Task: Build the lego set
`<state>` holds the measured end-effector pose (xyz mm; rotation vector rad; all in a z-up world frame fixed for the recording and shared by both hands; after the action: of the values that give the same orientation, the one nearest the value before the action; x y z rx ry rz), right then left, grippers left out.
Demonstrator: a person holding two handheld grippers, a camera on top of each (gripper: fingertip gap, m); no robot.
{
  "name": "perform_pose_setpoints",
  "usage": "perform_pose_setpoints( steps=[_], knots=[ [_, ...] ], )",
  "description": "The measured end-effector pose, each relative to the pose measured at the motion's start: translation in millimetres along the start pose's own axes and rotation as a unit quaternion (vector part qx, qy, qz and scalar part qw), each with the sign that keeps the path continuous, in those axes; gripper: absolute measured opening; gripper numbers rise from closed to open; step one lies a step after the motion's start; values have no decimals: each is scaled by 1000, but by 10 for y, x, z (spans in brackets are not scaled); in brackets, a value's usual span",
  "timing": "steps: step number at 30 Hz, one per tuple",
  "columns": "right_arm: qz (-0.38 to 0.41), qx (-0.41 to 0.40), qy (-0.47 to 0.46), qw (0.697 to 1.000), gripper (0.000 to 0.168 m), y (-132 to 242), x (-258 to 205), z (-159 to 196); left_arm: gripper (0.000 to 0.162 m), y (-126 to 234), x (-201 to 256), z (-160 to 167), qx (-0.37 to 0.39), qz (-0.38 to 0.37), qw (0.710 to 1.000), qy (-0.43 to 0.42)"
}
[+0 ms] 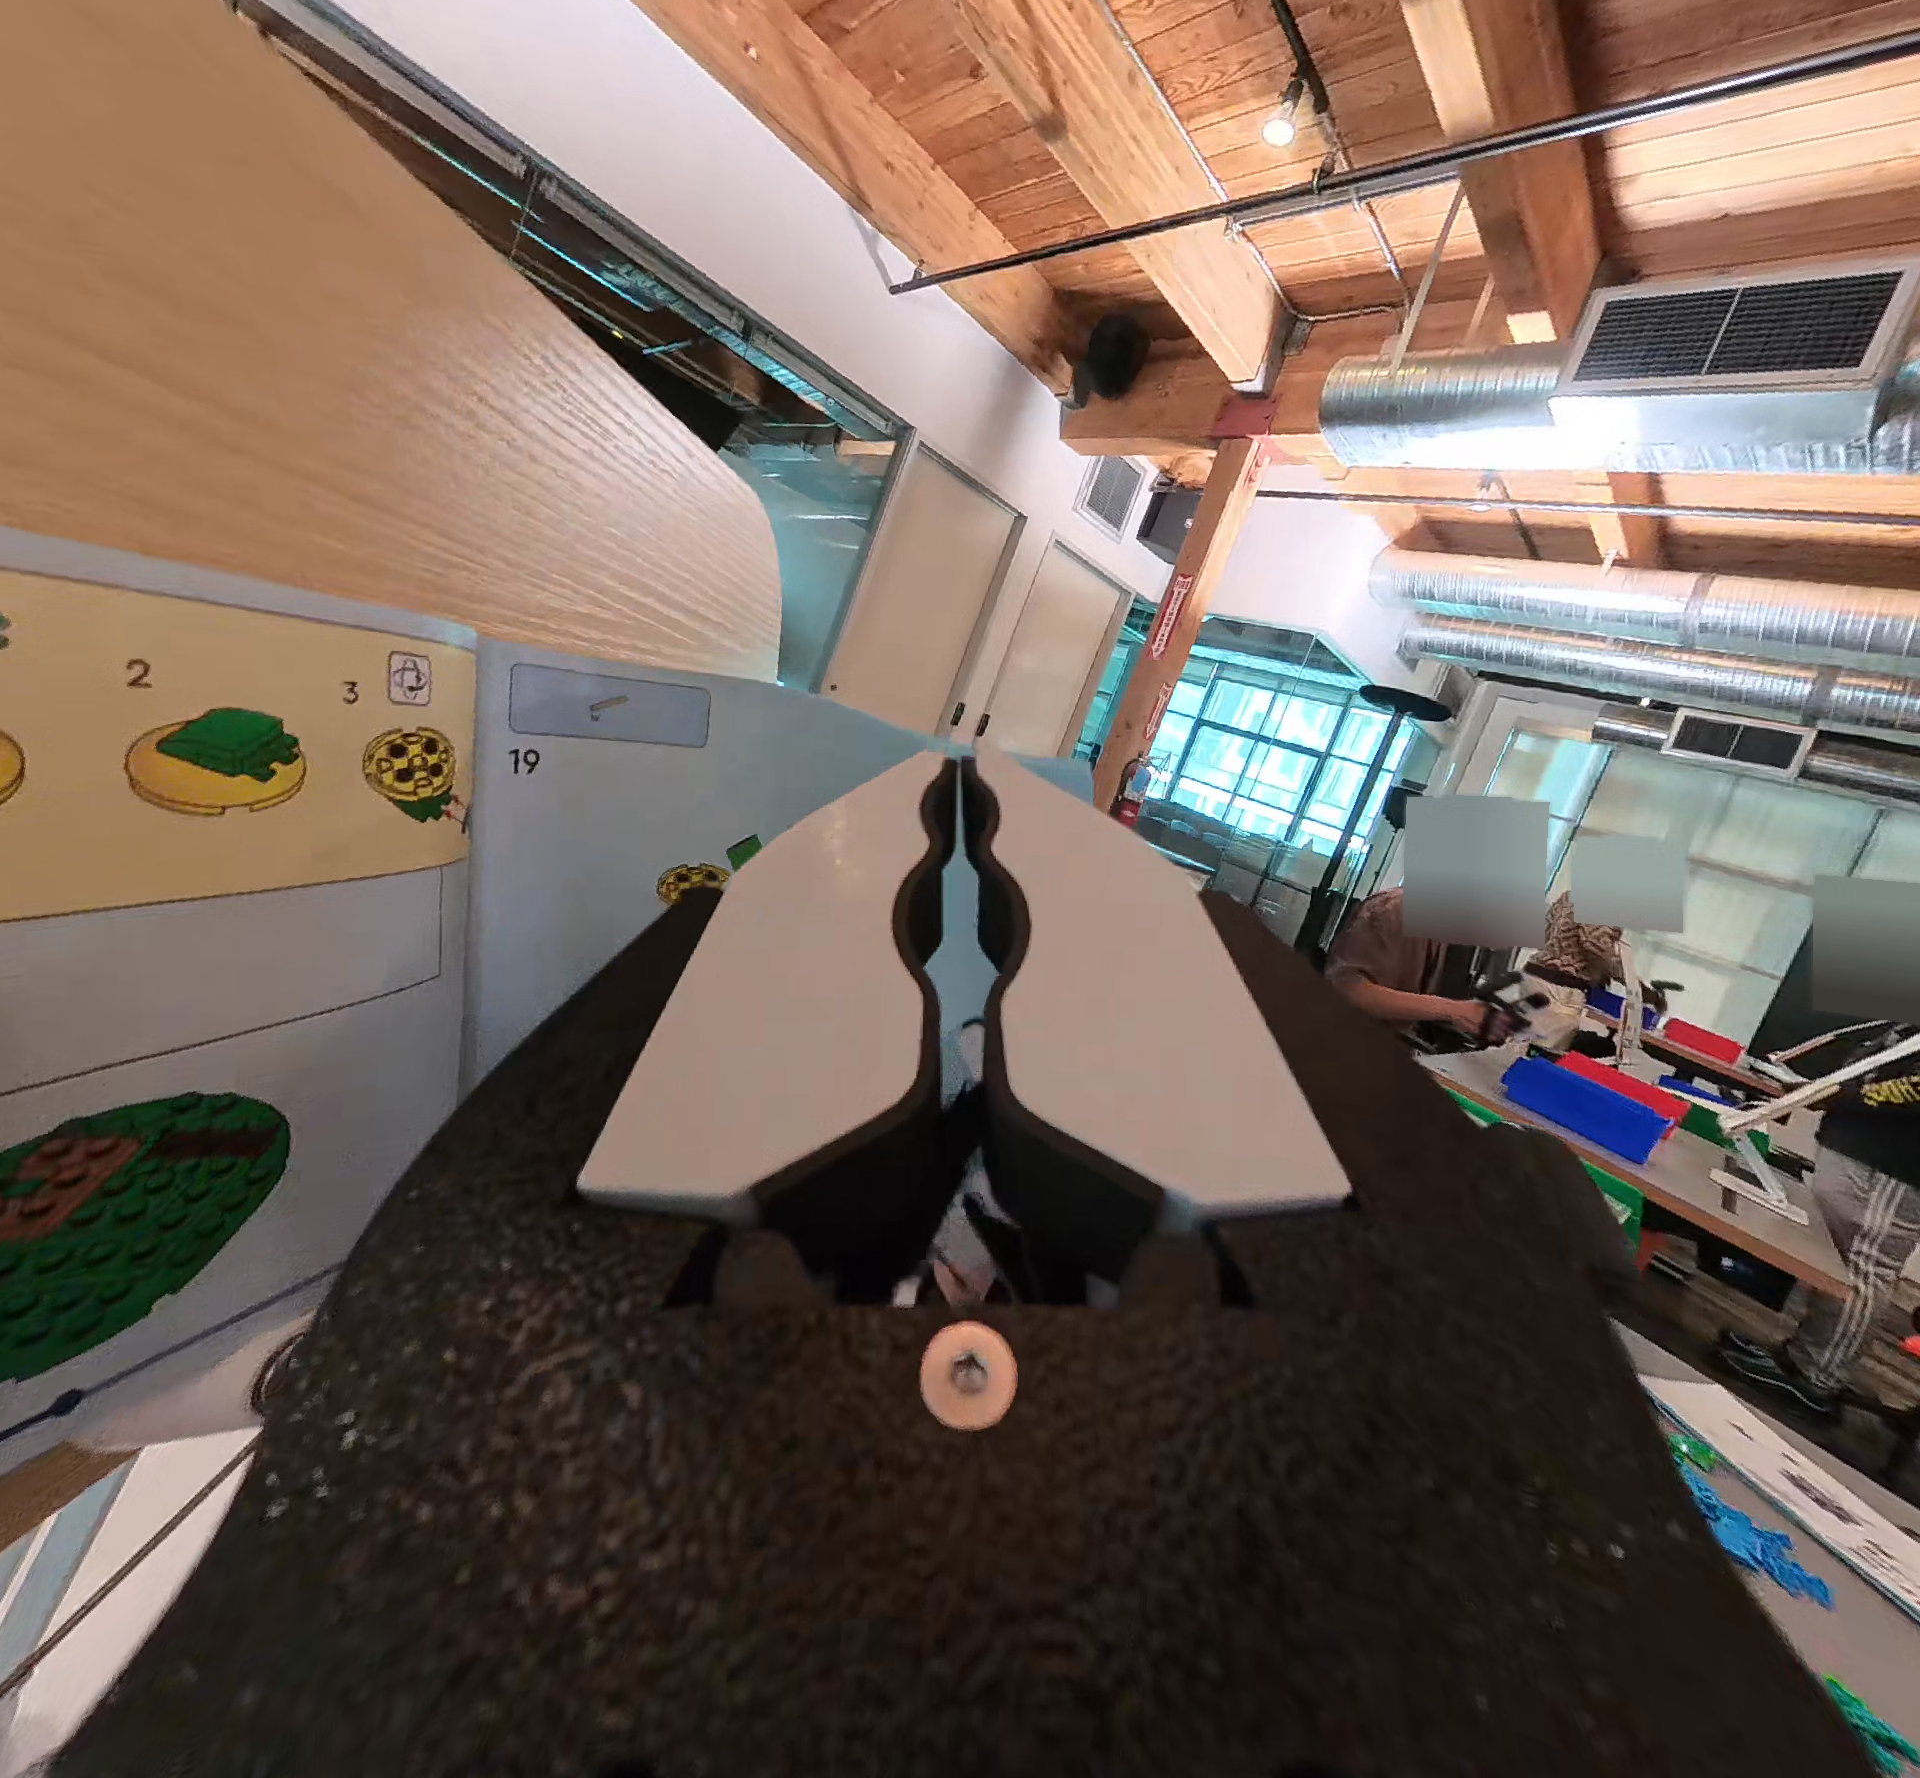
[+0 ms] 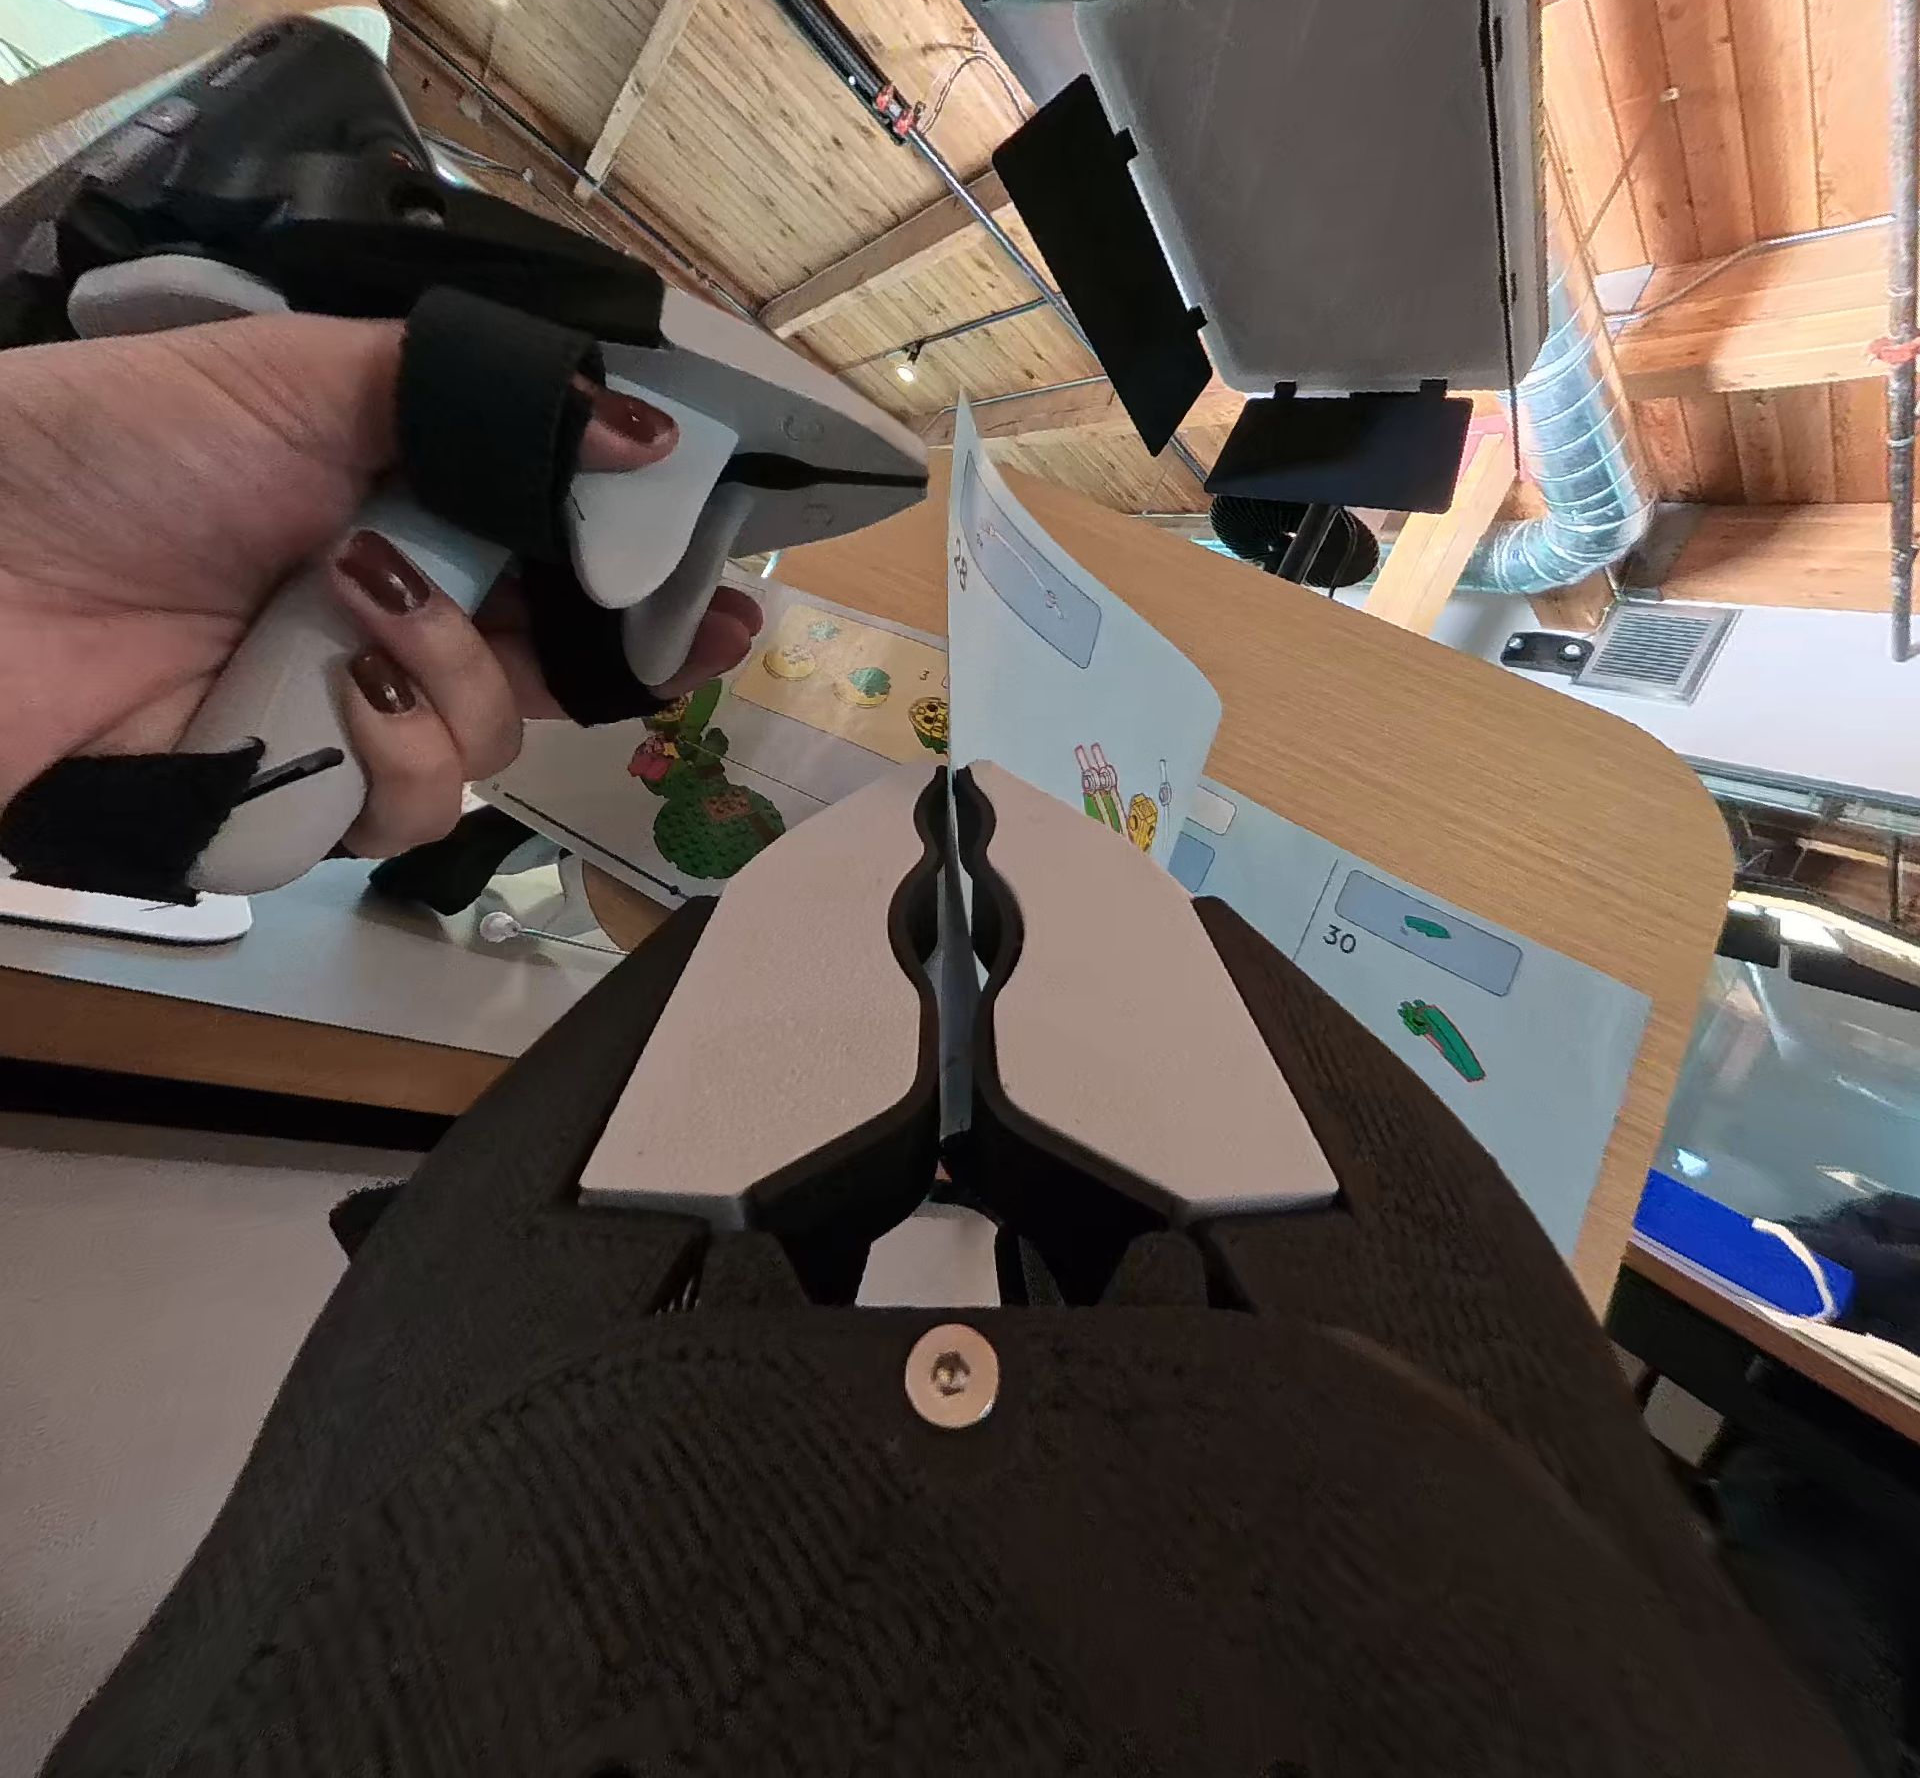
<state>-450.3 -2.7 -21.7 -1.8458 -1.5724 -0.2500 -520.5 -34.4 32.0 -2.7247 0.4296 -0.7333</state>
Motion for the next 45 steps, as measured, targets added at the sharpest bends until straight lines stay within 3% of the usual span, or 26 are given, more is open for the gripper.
perform_pose_setpoints(
  steps=[5,7,9,11,15,18,23,28,33,41,45],
  knots=[
    [1,-28,35,999,0,-23,-27,39,36,-23,29,38,-27,-6,1000,2],
    [10,-48,72,996,0,-43,-42,67,39,-34,-27,87,-50,-35,998,-12],
    [36,-66,125,989,2,-54,-32,85,34,-15,-118,63,-42,-58,997,-9],
    [45,-88,165,981,2,-72,-48,116,27,29,-160,20,-28,-41,998,23],
    [52,-114,227,966,0,-112,-90,138,27,94,-206,15,-40,-10,997,63],
    [44,-119,236,963,0,-138,-126,144,29,105,-226,25,-49,-20,997,54],
    [42,-117,235,964,0,-132,-126,134,19,106,-197,1,-37,-10,998,58],
    [38,-116,235,964,0,-143,-142,139,25,104,-181,1,-38,4,997,69],
    [37,-111,228,967,0,-145,-146,135,0,115,-198,-7,-32,-1,998,62],
    [38,-106,225,968,0,-137,-137,124,0,131,-202,-38,-18,12,997,72],
    [35,-106,224,968,0,-144,-147,127,25,102,-162,-4,-35,16,997,72]
  ],
)
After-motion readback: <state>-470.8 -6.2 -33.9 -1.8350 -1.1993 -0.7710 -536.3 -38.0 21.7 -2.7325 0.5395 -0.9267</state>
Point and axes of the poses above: each gripper's, where its closed fingertips meet, y back along the fingers, z out of its underside, x = y × z across the jaws, the point moved 3 cm from there along y, back along the fingers, and after that the axes turned 12 degrees about -z, right-handed, at the moved point
